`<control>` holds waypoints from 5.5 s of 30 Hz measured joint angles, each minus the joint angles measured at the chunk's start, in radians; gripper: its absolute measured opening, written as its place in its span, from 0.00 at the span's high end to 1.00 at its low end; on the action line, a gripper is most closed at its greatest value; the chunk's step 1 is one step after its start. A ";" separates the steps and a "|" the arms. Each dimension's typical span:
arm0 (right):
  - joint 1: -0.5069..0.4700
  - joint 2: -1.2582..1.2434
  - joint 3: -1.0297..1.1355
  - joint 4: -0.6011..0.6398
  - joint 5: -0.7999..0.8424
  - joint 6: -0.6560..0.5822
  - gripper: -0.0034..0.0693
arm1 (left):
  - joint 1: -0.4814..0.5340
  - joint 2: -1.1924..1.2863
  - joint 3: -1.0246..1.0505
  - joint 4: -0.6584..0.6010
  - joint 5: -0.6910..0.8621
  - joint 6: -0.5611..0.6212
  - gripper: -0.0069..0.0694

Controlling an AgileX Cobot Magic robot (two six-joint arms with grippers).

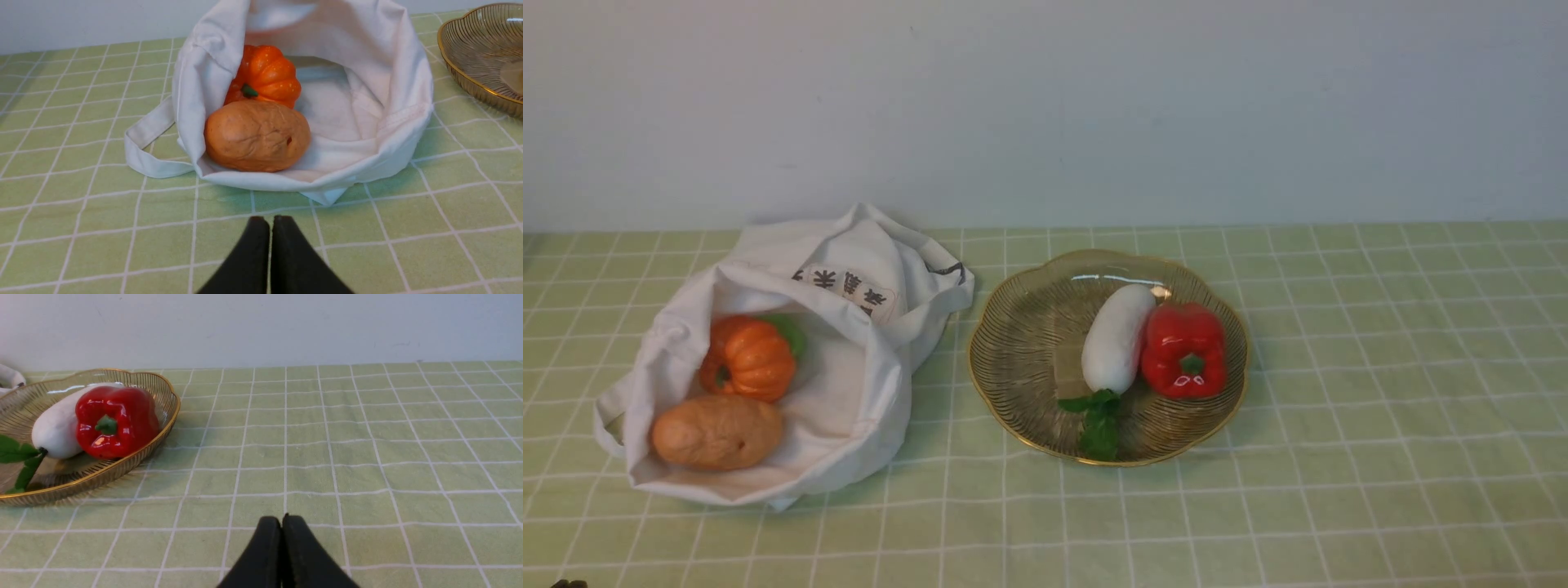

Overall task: Take vegetables from bag on green coffee tablecloth place on plate.
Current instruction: 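Reach into the cloth bag and grasp the pumpkin with the left gripper, then move the orange pumpkin from the bag onto the plate with the left gripper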

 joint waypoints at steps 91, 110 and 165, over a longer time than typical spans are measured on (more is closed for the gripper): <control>0.000 0.000 0.000 0.000 0.000 0.000 0.97 | -0.091 1.935 -1.288 0.372 0.315 -0.700 0.25; 0.000 0.000 0.000 0.000 0.000 0.000 0.97 | -0.091 1.725 -1.288 -0.054 0.588 -0.207 0.25; 0.000 0.000 0.000 0.000 0.000 0.000 0.97 | -0.091 1.793 -1.395 -0.621 0.791 0.226 0.28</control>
